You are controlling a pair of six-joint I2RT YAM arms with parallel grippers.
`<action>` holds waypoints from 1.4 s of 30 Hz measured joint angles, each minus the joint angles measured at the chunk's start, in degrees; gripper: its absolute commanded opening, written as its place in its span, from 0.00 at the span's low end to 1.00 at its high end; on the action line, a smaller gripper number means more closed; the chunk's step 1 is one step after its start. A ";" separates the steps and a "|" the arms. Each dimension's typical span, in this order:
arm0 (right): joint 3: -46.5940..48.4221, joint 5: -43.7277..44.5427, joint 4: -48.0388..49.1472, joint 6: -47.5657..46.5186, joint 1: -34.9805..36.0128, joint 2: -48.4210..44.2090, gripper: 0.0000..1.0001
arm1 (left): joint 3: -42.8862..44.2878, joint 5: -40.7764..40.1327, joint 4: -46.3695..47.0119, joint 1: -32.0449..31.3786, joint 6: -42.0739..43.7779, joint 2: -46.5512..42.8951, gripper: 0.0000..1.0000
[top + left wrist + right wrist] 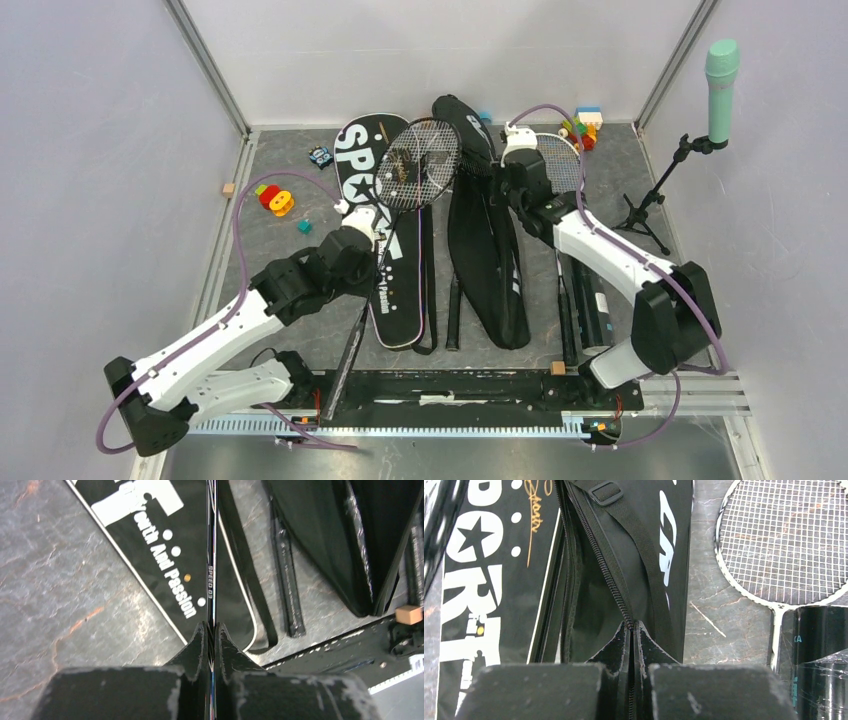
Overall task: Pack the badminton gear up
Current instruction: Place the racket in the racket bag.
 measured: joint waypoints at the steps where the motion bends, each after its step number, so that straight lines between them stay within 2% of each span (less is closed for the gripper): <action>1: 1.07 0.87 -0.39 0.46 0.00 0.92 0.00 | 0.00 -0.59 -1.68 -0.96 -0.66 -0.55 0.02; 5: 4.70 3.45 -0.83 2.29 0.00 4.55 0.00 | -0.20 -3.85 -7.48 -4.20 -3.43 -0.87 0.02; 13: 9.97 2.91 -1.07 4.33 0.17 11.08 0.00 | -1.20 -8.26 -14.78 -11.13 -5.73 3.80 0.02; 19: 10.14 1.51 -1.14 4.87 0.24 12.76 0.00 | 3.87 -15.82 -19.32 -19.15 -6.88 12.72 0.02; 25: 10.14 0.31 -1.29 4.90 0.22 13.88 0.00 | 9.33 -21.88 -22.01 -25.46 -7.48 17.16 0.02; 36: 10.25 -3.30 -1.20 5.16 0.17 14.34 0.00 | 13.60 -26.05 -24.96 -28.55 -7.32 26.88 0.02; 42: 8.52 -8.22 0.83 5.81 -0.02 13.75 0.00 | 15.45 -29.16 -18.99 -28.55 -4.15 27.71 0.02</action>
